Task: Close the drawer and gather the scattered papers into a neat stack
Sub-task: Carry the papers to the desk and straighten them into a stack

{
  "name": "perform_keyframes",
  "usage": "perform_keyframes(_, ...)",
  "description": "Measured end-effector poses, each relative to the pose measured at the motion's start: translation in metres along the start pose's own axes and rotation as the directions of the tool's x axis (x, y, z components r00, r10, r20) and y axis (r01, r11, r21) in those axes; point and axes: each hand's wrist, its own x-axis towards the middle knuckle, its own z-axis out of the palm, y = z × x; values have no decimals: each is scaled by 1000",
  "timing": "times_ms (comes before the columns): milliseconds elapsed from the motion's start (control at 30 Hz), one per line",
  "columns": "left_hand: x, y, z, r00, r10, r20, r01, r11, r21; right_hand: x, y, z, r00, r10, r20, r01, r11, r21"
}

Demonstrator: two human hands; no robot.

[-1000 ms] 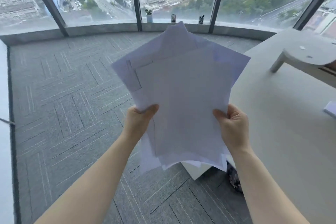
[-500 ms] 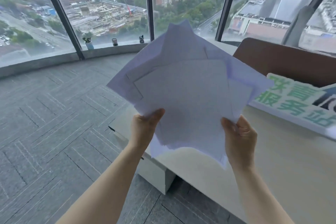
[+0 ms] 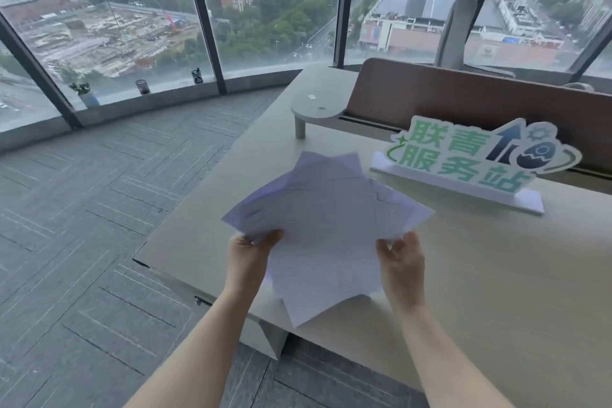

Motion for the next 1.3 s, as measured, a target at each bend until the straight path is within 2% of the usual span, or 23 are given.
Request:
perform_keyframes(200,13,18,11,999,41,-13,-42,995,-95,-1,-23,8,989,-93,-113,110,982,152)
perform_keyframes(300,21,20,10,997,49,67,-39,988,-146,1,-21,10,989,-114,-98,126,983,130)
perform_keyframes(400,24,6,10,983,-40,180,43,999,-13,-2,-4,14,998,-27,-53,31,997,75)
perform_keyframes(500,27,-2,16,982,-68,175,53,995,85,-4,9,19,997,25,-77,-23,999,28)
perform_keyframes(600,34,1,22,986,-52,159,43,997,59,-2,4,22,989,41,-143,-30,997,77)
perform_keyframes(700,40,9,28,992,12,127,-11,1000,-5,0,-11,20,977,-31,-210,59,989,132)
perform_keyframes(767,43,9,28,986,24,166,-19,999,-33,-1,-12,17,979,-43,-199,76,984,159)
perform_keyframes(900,50,-12,27,945,-89,314,68,995,78,-2,9,20,985,139,-98,-127,985,119)
perform_keyframes(1033,51,-13,40,949,-125,289,88,986,138,3,19,24,976,196,-93,-189,979,79)
perform_keyframes(1167,57,-10,43,964,-91,251,33,974,225,1,9,19,986,133,-101,-114,978,175)
perform_keyframes(1233,63,-5,42,968,-30,251,-34,969,246,5,2,12,978,92,-187,-44,969,244)
perform_keyframes(1300,68,6,41,961,53,271,-136,944,300,14,-6,0,953,58,-299,-5,984,175)
